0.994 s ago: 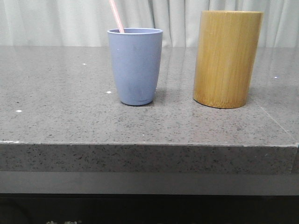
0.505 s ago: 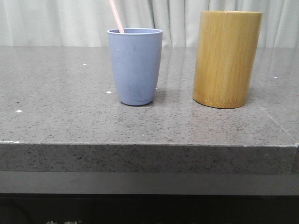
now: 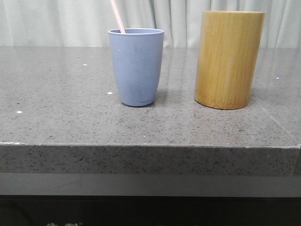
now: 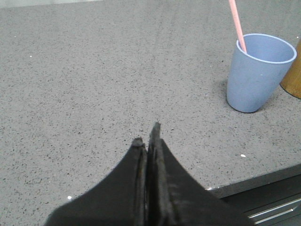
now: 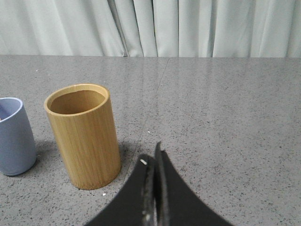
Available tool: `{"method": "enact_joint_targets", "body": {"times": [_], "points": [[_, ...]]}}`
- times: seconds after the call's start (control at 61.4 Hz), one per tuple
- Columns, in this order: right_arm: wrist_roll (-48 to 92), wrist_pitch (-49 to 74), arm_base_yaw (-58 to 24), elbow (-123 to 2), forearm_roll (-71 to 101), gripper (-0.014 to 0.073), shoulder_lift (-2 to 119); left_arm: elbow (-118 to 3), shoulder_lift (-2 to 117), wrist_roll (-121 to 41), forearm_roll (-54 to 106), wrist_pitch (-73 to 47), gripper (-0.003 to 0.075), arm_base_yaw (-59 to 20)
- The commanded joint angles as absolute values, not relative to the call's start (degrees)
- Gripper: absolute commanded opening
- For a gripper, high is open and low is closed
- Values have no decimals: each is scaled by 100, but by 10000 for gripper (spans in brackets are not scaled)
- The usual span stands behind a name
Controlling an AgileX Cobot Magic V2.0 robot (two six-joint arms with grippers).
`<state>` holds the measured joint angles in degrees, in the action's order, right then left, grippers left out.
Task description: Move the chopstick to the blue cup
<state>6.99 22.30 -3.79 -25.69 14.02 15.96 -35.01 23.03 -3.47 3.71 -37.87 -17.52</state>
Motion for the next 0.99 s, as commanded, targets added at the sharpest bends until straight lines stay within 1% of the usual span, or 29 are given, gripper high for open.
{"method": "enact_joint_targets", "body": {"times": [0.0, 0.391, 0.472, 0.554, 0.684, 0.782, 0.88, 0.978], "points": [[762, 1726, -361, -2713, 1461, -117, 1640, -3654, 2353, -292, 391, -3343, -19, -1748], [762, 1726, -361, -2713, 1461, -117, 1640, -3621, 2353, -292, 391, -3329, -19, -1748], [762, 1726, -361, -2713, 1461, -117, 1640, -3453, 2125, -292, 364, -3061, -19, -1704], [762, 1726, -361, -2713, 1461, -117, 1640, -3090, 1727, -292, 276, -2633, -19, -1485], [762, 1726, -361, -2713, 1461, -117, 1640, -2266, 922, -292, 275, -1942, -19, -920], [762, 1726, -361, -2713, 1461, -117, 1640, -1648, 341, -292, 348, -1678, -19, -515], [762, 1726, -361, -2713, 1461, -117, 1640, -1125, -162, -292, 401, -1665, -19, -212], [762, 1733, -361, -2713, 1461, -117, 1641, -749, -145, -292, 405, -1484, -19, -148]]}}
